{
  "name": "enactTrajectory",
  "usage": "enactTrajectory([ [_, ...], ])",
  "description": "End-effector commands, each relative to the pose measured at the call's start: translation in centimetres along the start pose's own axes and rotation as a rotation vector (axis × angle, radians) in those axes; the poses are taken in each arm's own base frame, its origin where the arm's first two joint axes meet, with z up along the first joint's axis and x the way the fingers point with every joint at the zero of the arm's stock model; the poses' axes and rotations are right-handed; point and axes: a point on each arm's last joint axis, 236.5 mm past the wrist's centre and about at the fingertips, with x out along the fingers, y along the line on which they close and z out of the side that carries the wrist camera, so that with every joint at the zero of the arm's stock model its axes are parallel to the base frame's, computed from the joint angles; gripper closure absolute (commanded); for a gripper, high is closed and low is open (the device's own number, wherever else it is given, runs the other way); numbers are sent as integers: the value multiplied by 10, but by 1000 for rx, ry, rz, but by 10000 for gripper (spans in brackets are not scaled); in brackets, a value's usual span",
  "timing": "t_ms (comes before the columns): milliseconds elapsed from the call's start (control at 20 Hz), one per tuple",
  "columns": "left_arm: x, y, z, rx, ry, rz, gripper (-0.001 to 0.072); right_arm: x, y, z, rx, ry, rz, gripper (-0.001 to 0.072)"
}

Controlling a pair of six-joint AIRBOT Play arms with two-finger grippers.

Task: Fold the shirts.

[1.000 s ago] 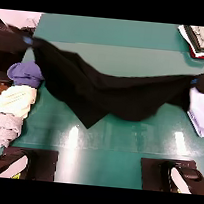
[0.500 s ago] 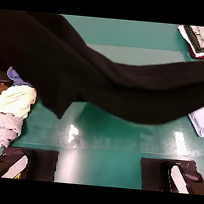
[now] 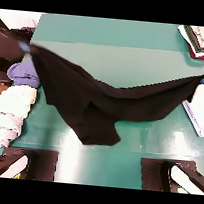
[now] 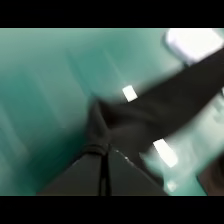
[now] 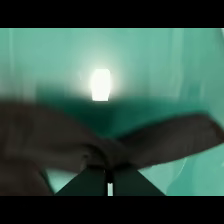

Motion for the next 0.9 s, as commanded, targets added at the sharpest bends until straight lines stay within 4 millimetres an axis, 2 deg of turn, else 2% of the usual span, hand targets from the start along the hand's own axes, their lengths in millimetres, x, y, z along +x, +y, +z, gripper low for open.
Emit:
enactTrajectory([
  [0, 68, 65, -77, -194, 174, 1, 685, 95, -9, -6, 10, 120, 36, 691],
  [100, 85, 94, -93, -240, 185, 57, 685, 132, -11, 19, 14, 39, 29, 688],
  [150, 87, 103, -93, -241, 177, 88, 685, 142, -11, 32, 10, -3, 26, 654],
  [200, 88, 108, -89, -237, 156, 105, 685, 147, -9, 45, 5, -35, 26, 409],
  [250, 88, 109, -85, -236, 140, 112, 685, 147, -8, 55, 0, -44, 28, 201],
  [350, 88, 109, -85, -233, 141, 111, 685, 138, -9, 56, -40, -9, 30, 201],
  [450, 87, 108, -86, -233, 148, 109, 685, 129, -19, 34, -57, 77, 31, 202],
  [600, 87, 108, -87, -234, 150, 108, 685, 129, -41, -25, 6, 232, 34, 216],
  [650, 87, 108, -87, -233, 149, 108, 685, 134, -47, -46, 22, 266, 34, 278],
  [850, 87, 108, -87, -234, 150, 108, 685, 172, -64, -108, 96, 331, 25, 278],
])
